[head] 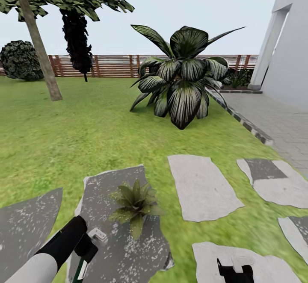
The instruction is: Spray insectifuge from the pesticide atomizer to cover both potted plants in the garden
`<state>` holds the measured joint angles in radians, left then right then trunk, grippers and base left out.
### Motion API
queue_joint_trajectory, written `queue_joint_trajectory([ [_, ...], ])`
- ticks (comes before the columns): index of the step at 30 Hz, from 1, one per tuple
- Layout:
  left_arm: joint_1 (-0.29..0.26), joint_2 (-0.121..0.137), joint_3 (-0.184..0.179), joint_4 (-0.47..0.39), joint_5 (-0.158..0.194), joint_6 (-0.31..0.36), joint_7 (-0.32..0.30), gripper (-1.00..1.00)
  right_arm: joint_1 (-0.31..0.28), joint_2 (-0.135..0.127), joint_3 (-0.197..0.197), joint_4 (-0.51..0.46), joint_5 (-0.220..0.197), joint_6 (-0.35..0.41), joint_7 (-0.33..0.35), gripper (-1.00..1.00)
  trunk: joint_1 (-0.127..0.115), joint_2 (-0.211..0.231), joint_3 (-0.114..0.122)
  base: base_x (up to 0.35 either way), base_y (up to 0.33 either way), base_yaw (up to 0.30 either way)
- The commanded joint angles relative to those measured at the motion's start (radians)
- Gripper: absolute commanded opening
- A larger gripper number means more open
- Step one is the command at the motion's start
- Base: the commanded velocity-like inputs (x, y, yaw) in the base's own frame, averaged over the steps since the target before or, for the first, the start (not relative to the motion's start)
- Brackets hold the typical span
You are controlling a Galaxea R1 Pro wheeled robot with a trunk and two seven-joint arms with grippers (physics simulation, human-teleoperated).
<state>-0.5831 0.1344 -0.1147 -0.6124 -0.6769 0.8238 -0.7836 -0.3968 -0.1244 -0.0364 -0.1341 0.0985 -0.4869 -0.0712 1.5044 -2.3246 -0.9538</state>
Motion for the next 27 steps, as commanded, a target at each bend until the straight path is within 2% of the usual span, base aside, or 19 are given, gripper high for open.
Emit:
queue_joint_trajectory([
  [1,0.0,0.0,-0.015,-0.001,-0.013,0.001,0.001,-1.0,0.0,0.0,-0.004,0.001,0.01,-0.002,-0.005,1.0,0.0,0.0,-0.001,0.0,0.0,0.278],
  [5,0.001,-0.012,-0.037,0.001,-0.013,0.002,0.063,-1.0,0.0,0.0,-0.003,0.001,0.01,-0.002,-0.005,1.0,0.0,0.0,-0.001,0.0,0.0,0.251],
  [8,0.002,-0.02,-0.039,0.0,-0.016,0.004,0.077,-1.0,-0.001,0.0,-0.003,0.001,0.01,-0.002,-0.005,1.0,0.0,0.0,-0.001,0.0,-0.079,0.077],
  [24,0.002,-0.03,-0.039,-0.001,-0.016,0.005,0.081,-1.0,0.0,-0.001,-0.004,0.001,0.01,-0.002,-0.007,1.0,0.0,0.0,-0.001,0.087,-0.262,0.003],
  [27,0.002,-0.03,-0.039,-0.001,-0.016,0.005,0.081,-1.0,-0.001,-0.001,-0.004,0.001,0.01,-0.002,-0.007,1.0,0.0,0.0,-0.001,0.196,-0.27,0.148],
])
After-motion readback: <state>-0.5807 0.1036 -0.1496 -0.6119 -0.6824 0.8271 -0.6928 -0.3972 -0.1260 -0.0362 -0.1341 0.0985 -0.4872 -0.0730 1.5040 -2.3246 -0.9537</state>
